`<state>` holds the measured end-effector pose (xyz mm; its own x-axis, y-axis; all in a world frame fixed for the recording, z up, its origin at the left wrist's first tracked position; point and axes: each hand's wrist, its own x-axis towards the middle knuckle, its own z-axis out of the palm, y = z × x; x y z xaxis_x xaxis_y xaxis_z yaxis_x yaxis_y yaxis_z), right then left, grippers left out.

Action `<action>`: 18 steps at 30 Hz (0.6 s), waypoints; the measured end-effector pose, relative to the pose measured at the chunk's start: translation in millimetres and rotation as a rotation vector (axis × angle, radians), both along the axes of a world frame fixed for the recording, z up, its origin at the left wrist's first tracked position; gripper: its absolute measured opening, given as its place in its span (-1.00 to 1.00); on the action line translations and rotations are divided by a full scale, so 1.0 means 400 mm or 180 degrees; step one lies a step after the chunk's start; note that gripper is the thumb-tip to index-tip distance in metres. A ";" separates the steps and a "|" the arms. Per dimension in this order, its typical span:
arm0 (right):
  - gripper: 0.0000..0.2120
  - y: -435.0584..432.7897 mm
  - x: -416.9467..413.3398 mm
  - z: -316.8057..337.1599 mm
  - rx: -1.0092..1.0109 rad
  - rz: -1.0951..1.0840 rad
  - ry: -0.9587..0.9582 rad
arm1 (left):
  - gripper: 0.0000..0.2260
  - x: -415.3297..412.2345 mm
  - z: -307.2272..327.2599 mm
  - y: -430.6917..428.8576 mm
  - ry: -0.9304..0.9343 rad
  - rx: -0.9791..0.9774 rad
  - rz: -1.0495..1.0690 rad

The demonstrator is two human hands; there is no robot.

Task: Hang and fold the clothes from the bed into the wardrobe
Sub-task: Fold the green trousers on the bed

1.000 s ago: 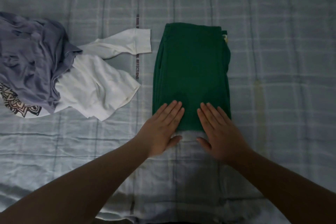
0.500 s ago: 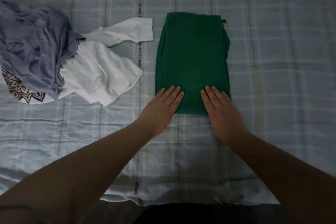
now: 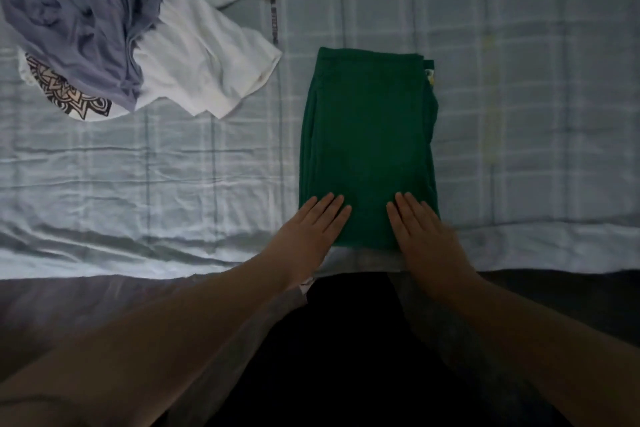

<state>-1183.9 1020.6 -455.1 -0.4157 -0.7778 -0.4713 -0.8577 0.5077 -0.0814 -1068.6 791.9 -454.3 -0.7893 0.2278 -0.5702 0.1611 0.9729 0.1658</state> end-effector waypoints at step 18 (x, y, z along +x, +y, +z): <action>-0.60 -0.044 -0.191 0.279 -0.0216 -0.1119 -0.0826 | -0.64 -0.147 0.227 -0.136 -0.0107 0.2103 0.2290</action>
<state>-1260.3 1002.9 -343.5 -0.5353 -0.6430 -0.5477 -0.5804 0.7511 -0.3146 -1127.5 737.4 -363.3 -0.8505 -0.0203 -0.5255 -0.4496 0.5465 0.7065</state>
